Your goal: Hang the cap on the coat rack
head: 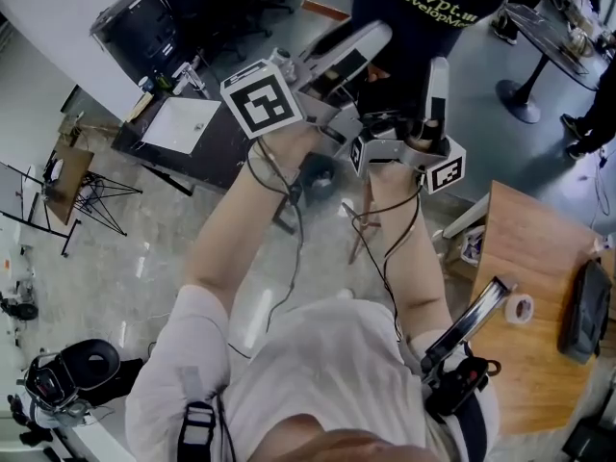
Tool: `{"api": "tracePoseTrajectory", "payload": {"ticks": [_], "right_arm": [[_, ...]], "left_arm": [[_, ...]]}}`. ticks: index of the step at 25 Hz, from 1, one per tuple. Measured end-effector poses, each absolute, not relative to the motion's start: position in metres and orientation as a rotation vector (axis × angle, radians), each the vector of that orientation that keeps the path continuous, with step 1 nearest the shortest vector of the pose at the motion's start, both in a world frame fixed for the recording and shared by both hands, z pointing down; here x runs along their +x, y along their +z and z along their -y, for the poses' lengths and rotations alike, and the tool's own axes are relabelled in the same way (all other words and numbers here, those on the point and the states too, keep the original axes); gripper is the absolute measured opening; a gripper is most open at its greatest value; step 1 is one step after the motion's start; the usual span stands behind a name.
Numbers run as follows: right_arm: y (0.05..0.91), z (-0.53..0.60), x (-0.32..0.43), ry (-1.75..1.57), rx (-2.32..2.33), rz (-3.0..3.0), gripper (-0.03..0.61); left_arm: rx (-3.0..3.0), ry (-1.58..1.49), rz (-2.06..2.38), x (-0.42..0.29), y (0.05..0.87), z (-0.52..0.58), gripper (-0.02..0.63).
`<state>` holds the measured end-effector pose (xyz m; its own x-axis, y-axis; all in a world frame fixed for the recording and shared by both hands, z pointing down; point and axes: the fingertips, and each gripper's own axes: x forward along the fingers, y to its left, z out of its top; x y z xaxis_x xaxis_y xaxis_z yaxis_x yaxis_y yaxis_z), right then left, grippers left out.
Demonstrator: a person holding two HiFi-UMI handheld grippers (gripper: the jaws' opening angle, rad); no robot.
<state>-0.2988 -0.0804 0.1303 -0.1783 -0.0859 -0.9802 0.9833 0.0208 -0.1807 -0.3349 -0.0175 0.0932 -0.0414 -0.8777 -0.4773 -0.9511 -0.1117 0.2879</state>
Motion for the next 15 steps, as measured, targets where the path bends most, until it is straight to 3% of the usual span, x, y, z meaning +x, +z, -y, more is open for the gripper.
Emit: {"api": "tracePoseTrajectory", "payload": {"ticks": [15], "right_arm": [[0.139,0.079,-0.303,-1.019,0.876,-1.656,0.121]], "left_arm": [[-2.082,0.831,-2.005,-0.341,0.107,0.024,0.207]]}}
